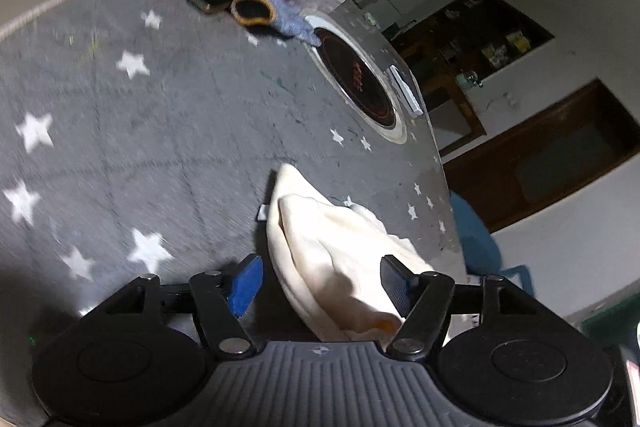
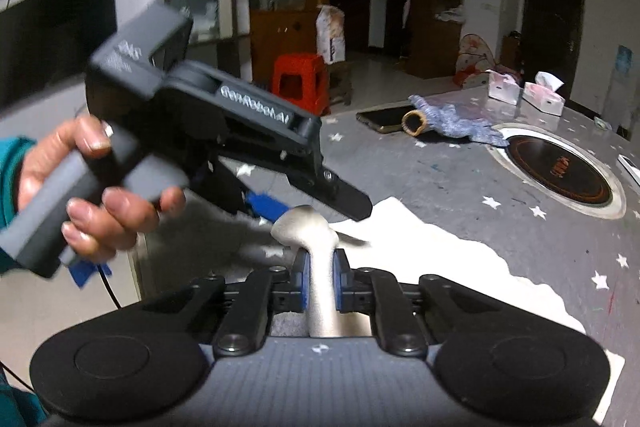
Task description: Fold clothes
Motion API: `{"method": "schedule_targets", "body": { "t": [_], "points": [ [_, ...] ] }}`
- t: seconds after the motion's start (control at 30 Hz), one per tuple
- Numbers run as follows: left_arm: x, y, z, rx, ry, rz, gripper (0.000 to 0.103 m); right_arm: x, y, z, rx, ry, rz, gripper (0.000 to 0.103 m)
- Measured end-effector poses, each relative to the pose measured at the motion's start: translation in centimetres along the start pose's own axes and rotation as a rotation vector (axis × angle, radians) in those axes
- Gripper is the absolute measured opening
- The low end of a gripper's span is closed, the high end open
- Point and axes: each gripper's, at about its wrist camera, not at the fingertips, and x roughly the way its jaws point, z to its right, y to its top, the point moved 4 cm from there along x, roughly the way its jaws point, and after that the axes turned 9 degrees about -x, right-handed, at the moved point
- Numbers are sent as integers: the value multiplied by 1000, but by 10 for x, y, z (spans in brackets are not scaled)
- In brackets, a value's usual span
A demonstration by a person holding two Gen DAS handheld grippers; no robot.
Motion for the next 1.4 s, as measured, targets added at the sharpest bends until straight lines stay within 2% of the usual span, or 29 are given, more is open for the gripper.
{"method": "schedule_targets", "body": {
  "t": [0.1, 0.17, 0.23, 0.33, 0.43, 0.57, 0.67, 0.87, 0.93, 1.03, 1.17, 1.4],
  "points": [
    [11, -2, 1, -39, -18, -29, 66, -7, -1, 4, 24, 2, 21, 9],
    [19, -3, 2, -53, -24, -44, 53, -10, -2, 5, 29, 10, 27, 9],
    [24, -4, 1, -57, -23, -49, 31, -11, -4, 3, 28, 19, 25, 9],
    [28, -5, -2, -53, -13, -48, 20, -12, -7, 4, 47, 33, 18, 10],
    [29, -5, -5, -36, 11, -43, 19, -20, -12, 10, 103, 47, 25, 13],
    [28, -8, -5, -5, 22, -38, 18, -36, -24, 25, 156, -17, 24, 16],
    [29, -10, 0, 35, 40, -29, 18, -51, -43, 48, 226, -103, 0, 22],
    [31, -11, 5, 89, 64, -21, 18, -81, -89, 101, 397, -310, -46, 22],
    [31, -11, 7, 105, 72, -18, 18, -89, -101, 115, 449, -353, -53, 22],
    [33, -11, 10, 123, 83, -15, 19, -90, -117, 134, 517, -383, -68, 25],
    [34, -11, 11, 138, 90, -14, 19, -82, -131, 150, 586, -387, -66, 34],
    [35, -11, 14, 166, 100, -10, 19, -73, -133, 152, 627, -366, -27, 34]
  ]
}}
